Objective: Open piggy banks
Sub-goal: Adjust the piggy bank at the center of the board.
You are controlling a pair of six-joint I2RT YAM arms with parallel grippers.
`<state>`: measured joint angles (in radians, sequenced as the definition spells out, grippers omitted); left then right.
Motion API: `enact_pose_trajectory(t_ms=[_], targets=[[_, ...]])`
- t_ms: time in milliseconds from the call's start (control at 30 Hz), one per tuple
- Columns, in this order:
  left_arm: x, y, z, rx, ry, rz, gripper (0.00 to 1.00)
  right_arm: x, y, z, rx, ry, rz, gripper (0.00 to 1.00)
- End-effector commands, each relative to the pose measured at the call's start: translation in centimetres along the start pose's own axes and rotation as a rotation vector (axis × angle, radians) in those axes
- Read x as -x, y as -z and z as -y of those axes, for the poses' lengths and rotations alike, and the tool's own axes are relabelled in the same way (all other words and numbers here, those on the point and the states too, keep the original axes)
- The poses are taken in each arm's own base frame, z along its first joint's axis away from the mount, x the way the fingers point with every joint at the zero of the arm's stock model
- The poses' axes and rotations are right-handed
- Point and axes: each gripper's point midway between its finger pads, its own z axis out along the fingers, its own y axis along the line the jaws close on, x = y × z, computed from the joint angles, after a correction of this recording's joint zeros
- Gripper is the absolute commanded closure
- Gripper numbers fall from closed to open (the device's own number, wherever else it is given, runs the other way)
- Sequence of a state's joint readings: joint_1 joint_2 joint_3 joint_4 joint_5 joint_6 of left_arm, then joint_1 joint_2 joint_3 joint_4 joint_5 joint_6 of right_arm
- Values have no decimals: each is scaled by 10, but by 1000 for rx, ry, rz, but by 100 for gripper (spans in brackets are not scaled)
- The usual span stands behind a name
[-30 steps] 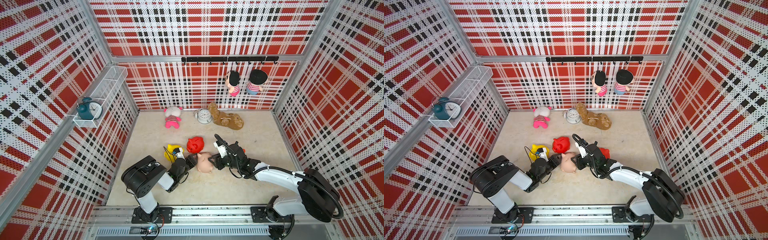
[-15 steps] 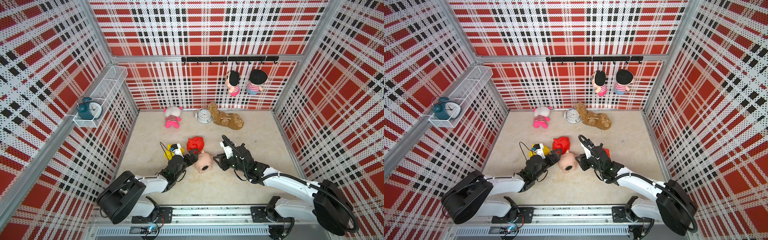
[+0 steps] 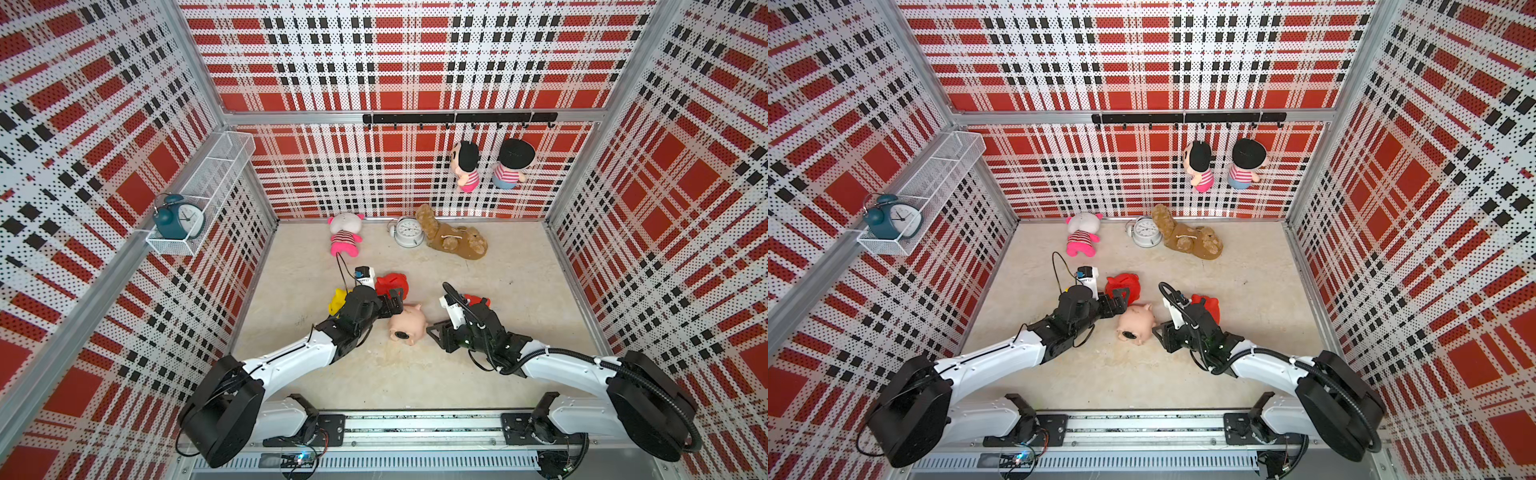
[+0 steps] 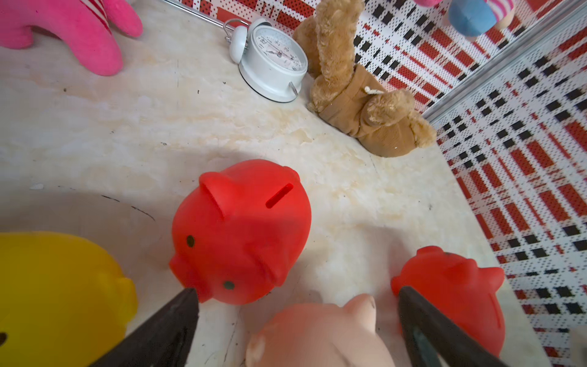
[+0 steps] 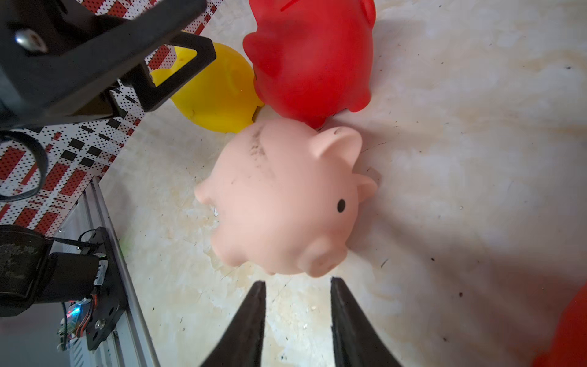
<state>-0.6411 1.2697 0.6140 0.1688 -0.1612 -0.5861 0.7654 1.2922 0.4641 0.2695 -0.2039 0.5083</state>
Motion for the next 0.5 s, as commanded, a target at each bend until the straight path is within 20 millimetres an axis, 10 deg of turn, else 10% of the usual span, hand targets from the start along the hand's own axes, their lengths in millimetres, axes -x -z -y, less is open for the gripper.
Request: enact_pose_trajectory(t_ms=[0,467], targets=[[-7,-1,-1,31,-104,-71,2,10,-8,-2,13,4,37,63],[-12,-3,10,22,-265,-157,2,33,-36,24,-68,-29,59,63]])
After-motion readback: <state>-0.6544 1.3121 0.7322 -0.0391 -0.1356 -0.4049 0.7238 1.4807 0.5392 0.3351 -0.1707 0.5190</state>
